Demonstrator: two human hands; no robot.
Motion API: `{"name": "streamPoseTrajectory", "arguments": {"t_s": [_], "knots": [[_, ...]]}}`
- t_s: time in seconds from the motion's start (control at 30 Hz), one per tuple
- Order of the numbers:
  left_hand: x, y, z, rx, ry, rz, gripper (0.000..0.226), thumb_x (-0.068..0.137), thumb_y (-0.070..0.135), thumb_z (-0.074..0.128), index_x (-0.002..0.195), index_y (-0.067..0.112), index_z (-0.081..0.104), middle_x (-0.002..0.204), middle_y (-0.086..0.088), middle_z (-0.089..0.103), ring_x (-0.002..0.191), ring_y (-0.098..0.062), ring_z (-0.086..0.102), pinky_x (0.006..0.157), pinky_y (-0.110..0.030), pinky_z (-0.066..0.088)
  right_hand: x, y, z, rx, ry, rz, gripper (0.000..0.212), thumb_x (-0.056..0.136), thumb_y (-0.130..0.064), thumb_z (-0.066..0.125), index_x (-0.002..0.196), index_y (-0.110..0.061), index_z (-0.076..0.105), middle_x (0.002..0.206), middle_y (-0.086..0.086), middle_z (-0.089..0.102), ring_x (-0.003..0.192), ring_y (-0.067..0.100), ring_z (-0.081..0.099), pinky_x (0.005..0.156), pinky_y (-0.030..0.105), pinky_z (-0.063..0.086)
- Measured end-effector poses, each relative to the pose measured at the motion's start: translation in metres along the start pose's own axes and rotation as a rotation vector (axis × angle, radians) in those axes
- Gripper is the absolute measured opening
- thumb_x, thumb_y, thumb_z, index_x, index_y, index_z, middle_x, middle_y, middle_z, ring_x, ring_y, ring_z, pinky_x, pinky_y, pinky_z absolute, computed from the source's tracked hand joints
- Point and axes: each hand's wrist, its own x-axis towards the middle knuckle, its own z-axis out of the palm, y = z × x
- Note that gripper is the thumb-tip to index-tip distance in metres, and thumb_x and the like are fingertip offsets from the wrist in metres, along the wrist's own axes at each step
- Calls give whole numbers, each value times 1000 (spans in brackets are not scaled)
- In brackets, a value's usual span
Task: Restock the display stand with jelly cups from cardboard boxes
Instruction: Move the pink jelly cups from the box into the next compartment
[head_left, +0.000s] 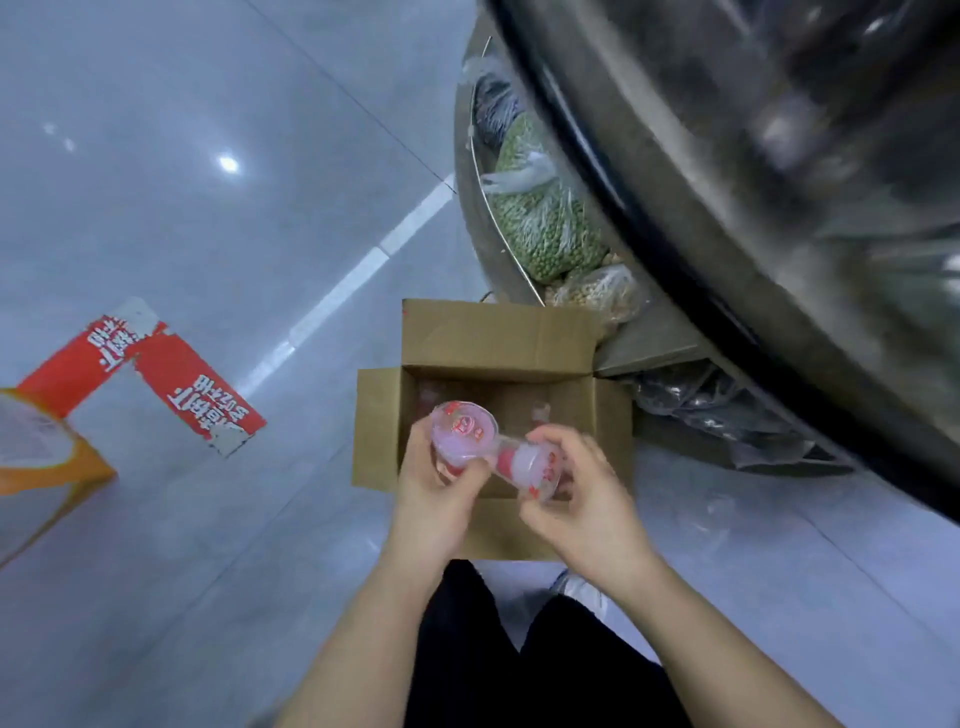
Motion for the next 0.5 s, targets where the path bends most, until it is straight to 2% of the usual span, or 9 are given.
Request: {"name": "streamPoseTrajectory", "arguments": {"t_s": [0.03,0.1,0.2,0.27,0.33,0.43,0.5], "knots": [[-27,32,1,-38,-1,19,45,75,8,69,116,16,53,95,10,69,84,2,63,71,-7,46,-26,-34,-17,13,4,-35,51,65,-11,64,109,-36,53,104,-16,46,86,2,55,78,18,45],[-76,97,4,-83,-30,73,42,75,4,66,113,16,54,85,16,71,78,5,64,67,-4,45,-74,-100,-52,31,22,-110,60,65,-14,60,118,-40,49,106,-19,46,95,-3,53,79,6,39],[-135,186,10,-42,-142,167,44,66,16,66,106,32,58,88,22,70,83,5,63,69,-6,46,-130,-181,-104,130,113,-174,68,61,-18,59,119,-47,42,103,-23,55,99,-6,54,80,-1,36],[-159,233,18,1,-261,257,46,65,22,70,102,47,58,98,18,68,90,3,64,75,-13,49,-157,-219,-138,190,199,-195,64,56,-27,61,114,-47,42,103,-29,56,97,-9,56,78,-1,37],[-176,274,30,27,-413,345,49,66,27,67,105,54,55,105,18,66,97,1,61,79,-16,49,-179,-243,-168,205,296,-245,58,56,-30,63,109,-44,45,105,-31,56,97,-8,57,79,1,39],[-194,325,58,101,-614,491,50,73,26,65,115,49,52,114,21,63,109,2,57,86,-11,44,-210,-264,-211,206,450,-307,54,58,-22,67,105,-45,51,105,-26,59,98,-2,60,81,10,45],[-203,352,80,169,-638,609,45,70,27,70,108,47,56,109,22,65,103,4,60,82,-6,43,-229,-271,-238,203,556,-350,50,58,-31,65,104,-45,53,105,-23,61,97,0,61,80,12,46]]}}
